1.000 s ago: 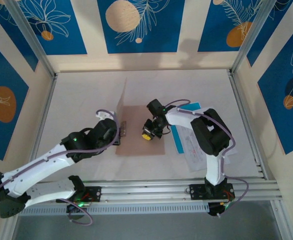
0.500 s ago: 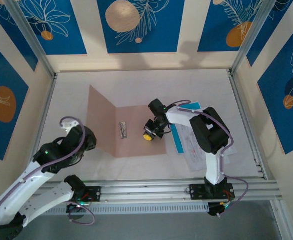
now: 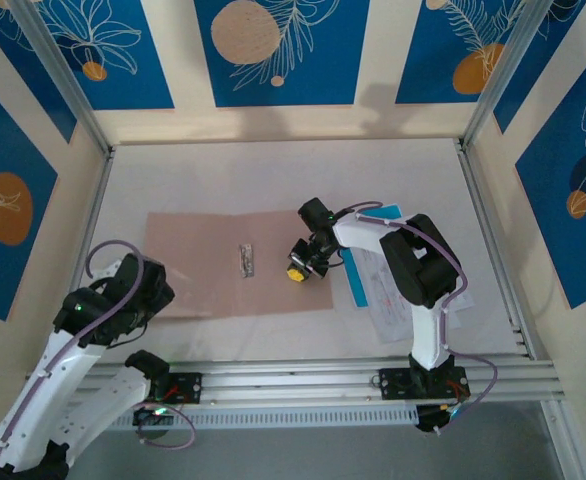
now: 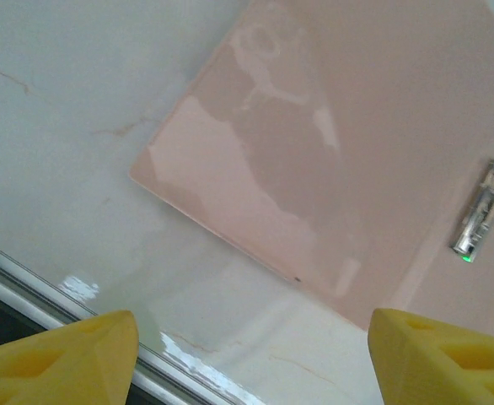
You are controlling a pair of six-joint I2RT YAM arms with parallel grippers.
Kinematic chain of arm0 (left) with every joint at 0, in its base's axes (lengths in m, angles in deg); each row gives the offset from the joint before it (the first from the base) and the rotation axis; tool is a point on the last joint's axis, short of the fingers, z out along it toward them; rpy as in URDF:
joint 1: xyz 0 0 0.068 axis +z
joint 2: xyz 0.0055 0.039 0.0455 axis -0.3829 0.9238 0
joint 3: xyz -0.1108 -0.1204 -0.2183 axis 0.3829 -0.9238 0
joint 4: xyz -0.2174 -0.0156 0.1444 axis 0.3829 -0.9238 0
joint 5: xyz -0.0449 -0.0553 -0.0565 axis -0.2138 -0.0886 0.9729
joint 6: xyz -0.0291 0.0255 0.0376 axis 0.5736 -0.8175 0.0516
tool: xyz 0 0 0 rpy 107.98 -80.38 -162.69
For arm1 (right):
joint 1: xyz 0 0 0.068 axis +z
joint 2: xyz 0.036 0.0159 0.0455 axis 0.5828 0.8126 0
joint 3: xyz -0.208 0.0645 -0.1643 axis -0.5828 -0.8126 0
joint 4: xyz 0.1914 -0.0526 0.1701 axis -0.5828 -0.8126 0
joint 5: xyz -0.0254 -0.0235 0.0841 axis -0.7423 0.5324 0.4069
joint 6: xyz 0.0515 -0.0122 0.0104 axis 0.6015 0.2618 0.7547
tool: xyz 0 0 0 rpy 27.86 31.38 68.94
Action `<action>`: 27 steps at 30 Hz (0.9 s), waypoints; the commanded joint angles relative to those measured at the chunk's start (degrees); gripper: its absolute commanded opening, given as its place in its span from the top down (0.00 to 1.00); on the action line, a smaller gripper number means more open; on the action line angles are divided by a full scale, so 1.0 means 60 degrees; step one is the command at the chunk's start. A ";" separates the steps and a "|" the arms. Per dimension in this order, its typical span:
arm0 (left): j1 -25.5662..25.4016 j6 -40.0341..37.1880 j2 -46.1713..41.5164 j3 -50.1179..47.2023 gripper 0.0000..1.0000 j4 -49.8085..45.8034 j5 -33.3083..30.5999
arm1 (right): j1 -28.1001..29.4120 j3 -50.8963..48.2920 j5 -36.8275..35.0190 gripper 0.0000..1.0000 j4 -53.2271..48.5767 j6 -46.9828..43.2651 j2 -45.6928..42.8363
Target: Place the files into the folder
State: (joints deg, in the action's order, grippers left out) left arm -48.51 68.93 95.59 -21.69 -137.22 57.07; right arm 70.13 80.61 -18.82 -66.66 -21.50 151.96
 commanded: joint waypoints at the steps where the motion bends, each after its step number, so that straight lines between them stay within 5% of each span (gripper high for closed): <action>1: 0.0188 -0.0228 0.0449 0.0287 0.30 0.0578 0.1187 | -0.0080 -0.0096 -0.0159 0.91 -0.0826 0.0025 0.0307; 6: 0.0188 -0.1267 0.1500 0.0050 0.46 0.2685 0.3164 | -0.0122 0.0299 -0.0217 0.85 -0.0742 -0.0611 -0.0112; 13: -0.0586 -0.1685 0.3390 0.0422 0.51 0.5186 0.4720 | -0.0612 0.0917 -0.1032 0.61 -0.1573 -0.1872 -0.1978; 22: -0.2924 -0.1201 0.7248 0.1537 0.51 0.8591 0.5437 | -0.4619 -0.2040 -0.1000 0.61 -0.2369 -0.2166 -0.5176; 27: -0.3627 -0.1327 0.9423 0.2912 0.52 0.8717 0.5619 | -0.7065 -0.2963 -0.1173 0.61 -0.2962 -0.2844 -0.5812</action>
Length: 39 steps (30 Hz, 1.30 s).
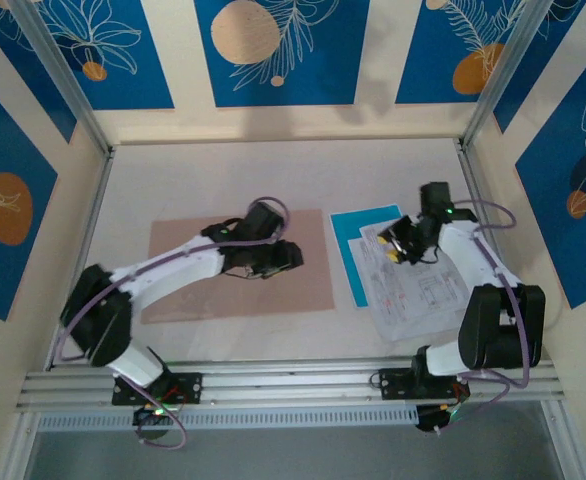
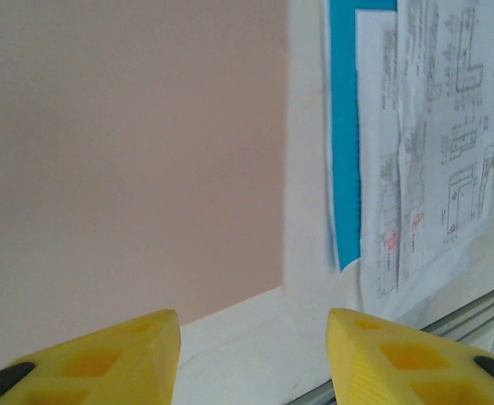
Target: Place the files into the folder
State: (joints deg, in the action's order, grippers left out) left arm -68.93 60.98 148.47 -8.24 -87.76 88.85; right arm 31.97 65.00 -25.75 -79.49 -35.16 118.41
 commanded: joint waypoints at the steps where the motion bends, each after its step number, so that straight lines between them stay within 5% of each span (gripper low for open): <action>1: -0.0234 -0.0084 0.0924 0.0982 0.55 0.0156 0.0182 | -0.1128 -0.0516 -0.0072 0.61 -0.0801 -0.0661 -0.0197; 11: 0.0264 -0.2150 0.3443 0.3726 0.69 -0.3379 -0.1815 | -0.2287 -0.0805 -0.0535 0.61 -0.0299 -0.1195 0.1209; 21: 0.0203 -0.2931 0.5324 0.4218 0.94 -0.3002 -0.1372 | -0.2327 -0.0757 -0.0833 0.61 -0.0467 -0.1221 0.2285; 32: -0.0364 -0.2920 0.6838 0.5882 0.96 -0.2220 -0.0462 | -0.2066 -0.0747 -0.0827 0.62 -0.0635 -0.1358 0.2917; 39: -0.0428 -0.3059 0.6844 0.6948 0.91 -0.2629 -0.0799 | -0.2005 -0.0768 -0.0855 0.62 -0.0660 -0.1433 0.3012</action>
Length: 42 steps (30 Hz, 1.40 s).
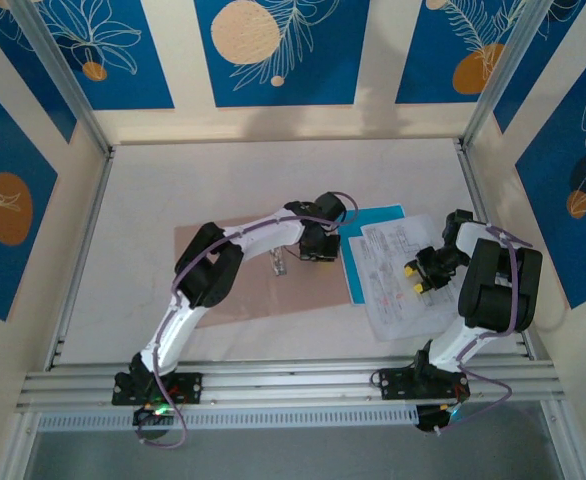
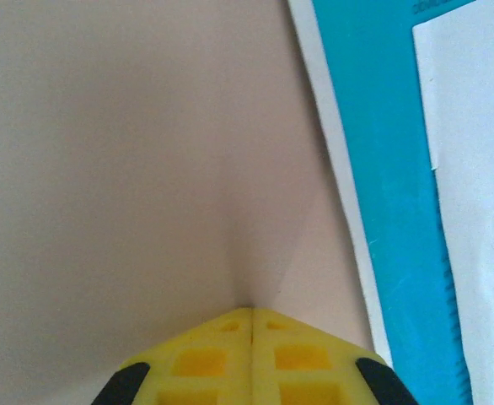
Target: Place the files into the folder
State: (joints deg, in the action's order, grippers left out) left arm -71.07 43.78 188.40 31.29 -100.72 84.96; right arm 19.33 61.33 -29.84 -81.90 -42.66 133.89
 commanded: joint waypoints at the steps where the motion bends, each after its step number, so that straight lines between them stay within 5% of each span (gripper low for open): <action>1: -0.0067 -0.0180 -0.0076 0.0324 0.85 -0.0457 -0.0333 | 0.0109 -0.0147 -0.0185 0.62 -0.0245 -0.0184 0.0433; 8: 0.0310 0.0371 -0.2025 -0.0913 0.58 -0.0775 -0.1256 | 0.0370 -0.0094 -0.0081 0.62 -0.0128 -0.0004 0.0470; 14: 0.1656 0.0597 -0.3454 -0.3594 0.50 -0.0908 -0.1218 | 0.0746 0.0016 -0.0020 0.62 -0.0052 0.0289 0.0663; 19: 0.2361 -0.0033 -0.3567 -0.4485 0.48 -0.0115 -0.0794 | 0.1045 0.0177 -0.0054 0.62 -0.0062 0.0474 0.0762; 29: 0.2121 -0.0115 -0.1853 -0.3287 0.59 0.1101 0.0657 | 0.1433 0.0257 0.0221 0.62 0.0053 0.1006 0.0929; 42: 0.1800 -0.0009 -0.1493 -0.1624 0.59 0.0666 0.0346 | 0.1913 0.0670 0.0724 0.63 0.0152 0.1860 0.0963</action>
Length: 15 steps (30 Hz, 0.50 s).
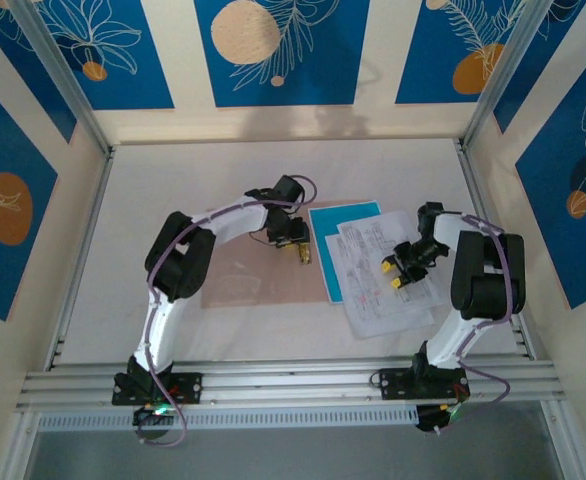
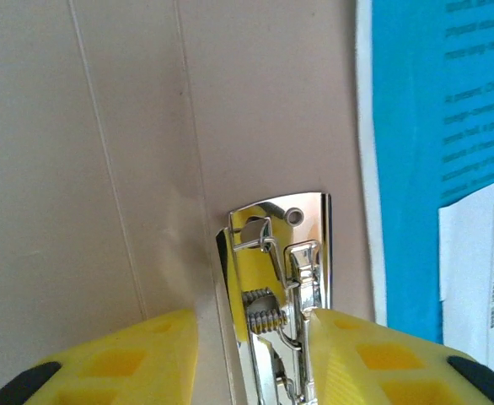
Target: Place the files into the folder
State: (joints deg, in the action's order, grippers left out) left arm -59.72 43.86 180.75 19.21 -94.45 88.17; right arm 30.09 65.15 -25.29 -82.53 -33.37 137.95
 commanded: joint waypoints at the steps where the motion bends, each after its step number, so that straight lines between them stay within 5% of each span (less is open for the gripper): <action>1: -0.0096 0.0051 -0.0462 0.0382 0.56 -0.0531 -0.0459 | 0.0121 0.0085 -0.0025 0.63 0.0207 0.0329 0.0190; 6: -0.0440 0.0791 -0.1602 -0.0091 0.52 -0.0330 -0.0596 | 0.0121 0.0291 0.0253 0.62 -0.0007 0.0358 -0.0612; 15: -0.2031 0.3192 -0.1194 -0.0340 0.50 0.2075 0.1477 | -0.0583 0.0399 0.0040 0.61 -0.0555 -0.0327 -0.1390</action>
State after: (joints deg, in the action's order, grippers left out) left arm -69.30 56.61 171.07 18.25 -86.89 91.67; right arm 28.69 67.08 -25.07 -83.19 -33.57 130.17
